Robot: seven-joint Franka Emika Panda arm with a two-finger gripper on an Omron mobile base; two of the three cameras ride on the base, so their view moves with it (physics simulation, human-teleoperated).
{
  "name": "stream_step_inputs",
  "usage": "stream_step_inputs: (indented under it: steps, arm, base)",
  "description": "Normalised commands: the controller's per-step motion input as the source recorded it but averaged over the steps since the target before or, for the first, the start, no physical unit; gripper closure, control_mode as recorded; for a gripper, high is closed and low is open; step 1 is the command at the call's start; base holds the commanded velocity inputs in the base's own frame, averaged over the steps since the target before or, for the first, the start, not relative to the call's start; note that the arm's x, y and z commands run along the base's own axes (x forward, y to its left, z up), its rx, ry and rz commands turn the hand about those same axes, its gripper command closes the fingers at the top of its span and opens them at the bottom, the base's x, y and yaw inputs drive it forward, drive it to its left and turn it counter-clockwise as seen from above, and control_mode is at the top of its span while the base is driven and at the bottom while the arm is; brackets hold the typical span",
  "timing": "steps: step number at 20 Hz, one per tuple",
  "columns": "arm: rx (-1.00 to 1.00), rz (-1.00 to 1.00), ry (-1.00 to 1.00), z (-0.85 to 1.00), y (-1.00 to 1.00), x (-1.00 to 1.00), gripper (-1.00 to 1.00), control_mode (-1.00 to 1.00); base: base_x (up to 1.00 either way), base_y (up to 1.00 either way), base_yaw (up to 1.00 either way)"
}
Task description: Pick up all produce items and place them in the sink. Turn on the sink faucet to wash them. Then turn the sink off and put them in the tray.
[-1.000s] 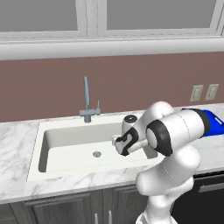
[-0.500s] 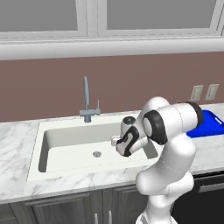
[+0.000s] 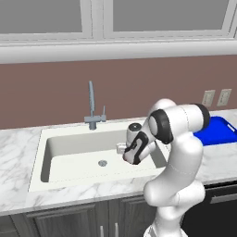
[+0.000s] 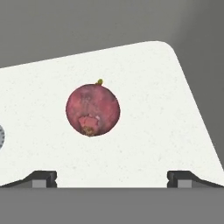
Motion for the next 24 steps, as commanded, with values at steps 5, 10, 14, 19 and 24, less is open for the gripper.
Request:
stream_step_inputs:
  steps: [5,10,14,19,24]
  arm:
    - [0.0,0.0,0.0,-0.19,0.02,0.19,-1.0,-1.0]
    - [0.0,0.0,0.0,-0.25,0.03,0.19,-1.0,-1.0]
    - [0.0,0.0,0.0,-0.29,0.02,0.19,-1.0,-1.0]
    - [0.0,0.0,0.0,-0.26,0.01,0.17,-1.0,-1.0]
    - [0.0,0.0,0.0,-0.21,0.0,0.15,-1.0,-1.0]
  base:
    - [0.0,0.0,0.0]
    - [0.0,0.0,0.0]
    - [0.0,0.0,0.0]
    - [0.0,0.0,0.0]
    - [0.0,0.0,0.0]
